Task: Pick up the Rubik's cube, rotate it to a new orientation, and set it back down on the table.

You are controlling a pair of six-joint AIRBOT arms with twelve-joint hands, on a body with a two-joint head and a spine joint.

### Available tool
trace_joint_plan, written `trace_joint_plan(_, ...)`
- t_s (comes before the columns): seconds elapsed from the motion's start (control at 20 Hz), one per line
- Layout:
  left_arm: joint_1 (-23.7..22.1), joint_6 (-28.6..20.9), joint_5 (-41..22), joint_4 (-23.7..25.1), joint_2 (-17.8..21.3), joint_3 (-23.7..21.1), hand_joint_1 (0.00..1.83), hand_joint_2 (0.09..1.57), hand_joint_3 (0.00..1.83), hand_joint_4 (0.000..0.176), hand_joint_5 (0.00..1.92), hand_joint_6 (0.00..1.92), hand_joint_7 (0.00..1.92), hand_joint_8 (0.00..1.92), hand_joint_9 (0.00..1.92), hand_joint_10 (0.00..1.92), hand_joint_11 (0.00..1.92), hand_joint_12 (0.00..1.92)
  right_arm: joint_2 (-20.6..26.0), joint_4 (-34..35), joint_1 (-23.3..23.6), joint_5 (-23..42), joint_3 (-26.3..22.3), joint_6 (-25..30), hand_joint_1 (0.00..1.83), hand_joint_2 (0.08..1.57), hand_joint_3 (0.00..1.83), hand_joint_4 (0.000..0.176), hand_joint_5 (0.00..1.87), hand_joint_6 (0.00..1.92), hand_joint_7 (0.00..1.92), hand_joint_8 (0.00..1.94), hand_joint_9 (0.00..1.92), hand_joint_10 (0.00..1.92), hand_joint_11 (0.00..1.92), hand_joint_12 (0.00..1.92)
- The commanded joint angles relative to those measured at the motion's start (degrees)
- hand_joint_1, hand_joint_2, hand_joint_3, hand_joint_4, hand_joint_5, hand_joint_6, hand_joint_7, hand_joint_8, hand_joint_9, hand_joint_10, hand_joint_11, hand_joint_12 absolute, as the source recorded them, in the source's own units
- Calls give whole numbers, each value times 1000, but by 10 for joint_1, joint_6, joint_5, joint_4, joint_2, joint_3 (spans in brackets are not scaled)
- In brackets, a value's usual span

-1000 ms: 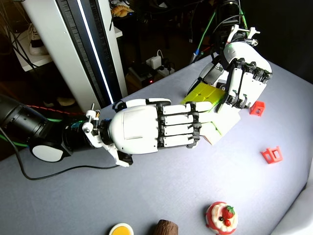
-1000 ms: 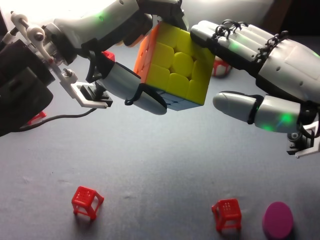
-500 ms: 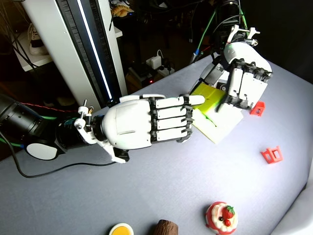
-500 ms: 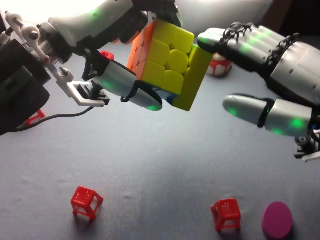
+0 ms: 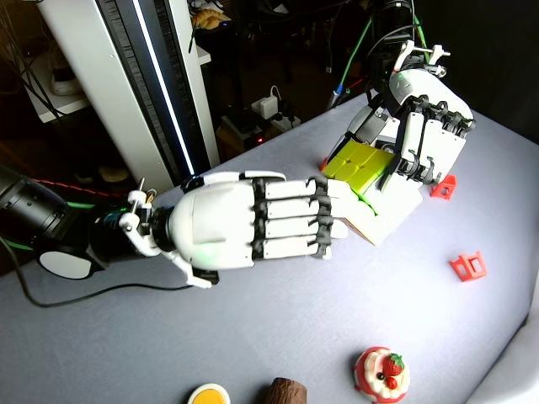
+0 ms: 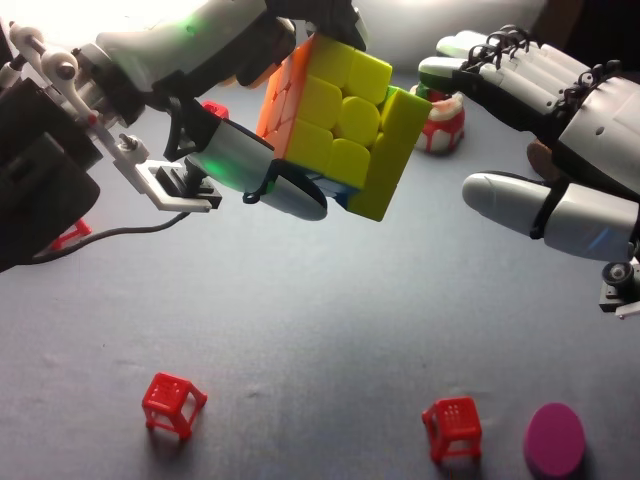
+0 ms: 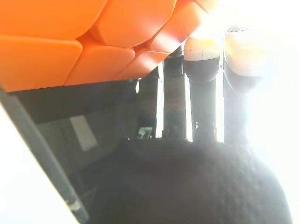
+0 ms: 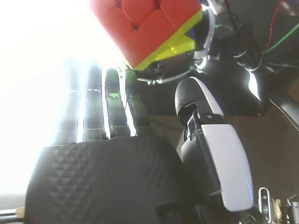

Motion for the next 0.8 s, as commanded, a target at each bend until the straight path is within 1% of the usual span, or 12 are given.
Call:
trace_joint_plan(0.0, -8, -7, -87, -15, 0, -3, 1205, 532, 1573, 29, 982, 1793, 1021, 1921, 1249, 1921, 1398, 1921, -4, 10, 4, 68, 1, 3, 34, 1422, 4, 0, 0, 268, 0, 7, 0, 227, 0, 910)
trace_joint_plan(0.05, -8, -7, -88, -15, 0, -3, 1210, 551, 1505, 0, 979, 1718, 970, 1921, 1141, 1921, 1301, 1921, -4, 8, 2, 67, 1, 3, 20, 1427, 3, 0, 0, 213, 0, 1, 0, 219, 0, 968)
trace_joint_plan(0.1, -9, -7, -88, -15, 0, -3, 1208, 557, 1493, 0, 972, 1716, 964, 1921, 1122, 1921, 1285, 1921, -5, 5, 1, 65, 1, 3, 18, 1429, 2, 0, 0, 127, 0, 0, 0, 84, 0, 886)
trace_joint_plan(0.15, -9, -7, -89, -15, 0, -3, 1361, 532, 1524, 0, 955, 1768, 950, 1910, 1018, 1921, 1263, 1921, -6, 2, -1, 63, 1, 3, 58, 1417, 0, 0, 0, 95, 0, 0, 0, 16, 0, 910)
trace_joint_plan(0.2, -9, -7, -90, -15, 0, -3, 1397, 508, 1555, 0, 959, 1754, 978, 1901, 1024, 1921, 1295, 1921, -6, 1, -1, 61, 1, 3, 108, 1395, 0, 0, 12, 86, 21, 6, 68, 47, 0, 1201)
trace_joint_plan(0.25, -9, -7, -90, -15, 0, -3, 1257, 512, 1560, 0, 1007, 1718, 998, 1917, 1119, 1921, 1291, 1921, -7, -1, -2, 61, 1, 3, 89, 1396, 0, 0, 2, 41, 30, 2, 13, 472, 0, 1457)
trace_joint_plan(0.35, -9, -7, -90, -16, 0, -3, 1237, 499, 1567, 0, 1023, 1664, 1031, 1921, 1240, 1921, 1375, 1921, -8, -10, -3, 58, 0, 3, 76, 1401, 1, 0, 0, 1, 44, 5, 0, 811, 0, 1651)
trace_joint_plan(0.55, -8, -7, -89, -17, 0, -2, 1231, 543, 1474, 0, 998, 1623, 964, 1921, 1141, 1921, 1291, 1921, -8, -27, -3, 55, -7, 3, 67, 1415, 0, 0, 0, 0, 77, 12, 0, 1232, 0, 1905)
trace_joint_plan(0.6, -8, -6, -89, -17, 0, -2, 1226, 551, 1462, 0, 987, 1628, 959, 1921, 1147, 1921, 1290, 1921, -8, -30, -3, 55, -9, 3, 81, 1415, 0, 0, 50, 24, 185, 68, 0, 1329, 0, 1918)
trace_joint_plan(0.65, -8, -6, -89, -18, 0, -2, 1219, 553, 1473, 0, 988, 1659, 956, 1921, 1149, 1921, 1294, 1921, -8, -34, -3, 55, -11, 3, 83, 1409, 5, 0, 34, 247, 64, 583, 0, 1380, 0, 1920)
trace_joint_plan(0.7, -7, -5, -89, -19, 0, -2, 1217, 561, 1462, 0, 970, 1665, 958, 1921, 1138, 1921, 1273, 1921, -8, -38, -3, 55, -13, 3, 80, 1405, 4, 0, 6, 582, 12, 924, 0, 1409, 0, 1913)
trace_joint_plan(0.75, -7, -5, -89, -20, 0, -2, 1221, 564, 1451, 0, 960, 1651, 965, 1921, 1153, 1921, 1281, 1921, -6, -42, -3, 55, -16, 3, 86, 1406, 4, 0, 0, 740, 2, 1059, 0, 1450, 0, 1913)
